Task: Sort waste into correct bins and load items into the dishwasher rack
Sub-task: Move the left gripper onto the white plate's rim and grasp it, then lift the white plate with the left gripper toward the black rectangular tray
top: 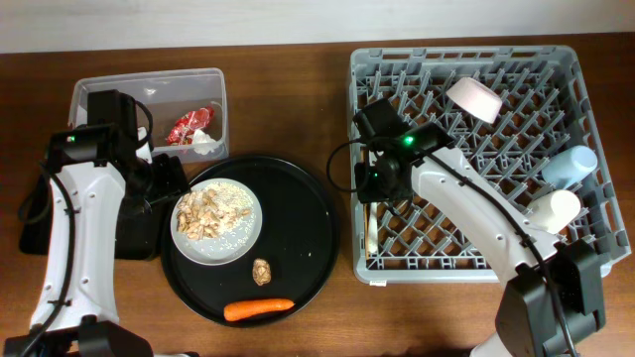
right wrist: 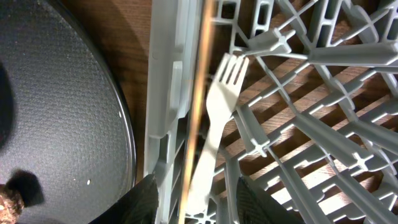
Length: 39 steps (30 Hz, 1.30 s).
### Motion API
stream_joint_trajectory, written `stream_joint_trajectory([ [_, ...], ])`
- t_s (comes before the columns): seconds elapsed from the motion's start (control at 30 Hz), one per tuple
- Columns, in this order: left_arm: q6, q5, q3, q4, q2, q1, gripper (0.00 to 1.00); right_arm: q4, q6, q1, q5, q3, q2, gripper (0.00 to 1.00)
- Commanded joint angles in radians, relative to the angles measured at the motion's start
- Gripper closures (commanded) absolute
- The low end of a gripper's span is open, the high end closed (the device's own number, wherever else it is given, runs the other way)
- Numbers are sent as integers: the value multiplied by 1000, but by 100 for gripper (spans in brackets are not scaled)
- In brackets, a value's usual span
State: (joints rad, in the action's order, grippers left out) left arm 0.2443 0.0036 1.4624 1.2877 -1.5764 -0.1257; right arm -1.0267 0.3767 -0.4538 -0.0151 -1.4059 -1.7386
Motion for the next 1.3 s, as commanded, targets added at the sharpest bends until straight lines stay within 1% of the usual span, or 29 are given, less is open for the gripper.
stream_joint_trajectory([
  [0.0, 9, 9, 5, 8, -2, 2, 23, -26, -3, 5, 31, -3, 18, 55],
  [0.13, 9, 46, 5, 8, -2, 3, 22, -76, -2, 12, 67, -34, 90, 55],
  [0.2, -3, 54, 5, 7, -2, 16, 23, -99, -2, 40, 72, -48, 156, 51],
  [0.23, -10, 61, 5, 6, -2, 29, 23, -110, -2, 64, 72, -48, 196, 46],
  [0.3, -11, 64, 5, -2, -2, 74, 22, -149, -6, 130, 54, -48, 269, 21],
  [0.33, -14, 63, 5, -8, -2, 104, 23, -166, -39, 158, 28, -48, 292, 14],
  [0.4, -13, 61, 5, -24, -2, 174, 23, -232, -201, 228, -65, -48, 338, 13],
  [0.47, -14, 60, 2, -41, -2, 241, 23, -306, -250, 277, -66, -48, 361, 13],
  [0.57, -14, 30, -23, -60, -9, 343, 23, -375, -269, 344, -40, -48, 369, 14],
  [0.63, -13, -8, -47, -67, -24, 391, 22, -377, -269, 371, -37, -42, 369, 14],
  [0.77, -4, -6, -124, -129, -78, 470, 23, -368, -269, 382, -37, -37, 369, 14],
  [1.0, 2, 23, -197, -232, -206, 548, 24, -368, -269, 382, -37, -30, 369, 15],
  [1.27, 2, 27, -201, -252, -294, 554, 24, -350, -269, 382, -37, 2, 369, 15],
])
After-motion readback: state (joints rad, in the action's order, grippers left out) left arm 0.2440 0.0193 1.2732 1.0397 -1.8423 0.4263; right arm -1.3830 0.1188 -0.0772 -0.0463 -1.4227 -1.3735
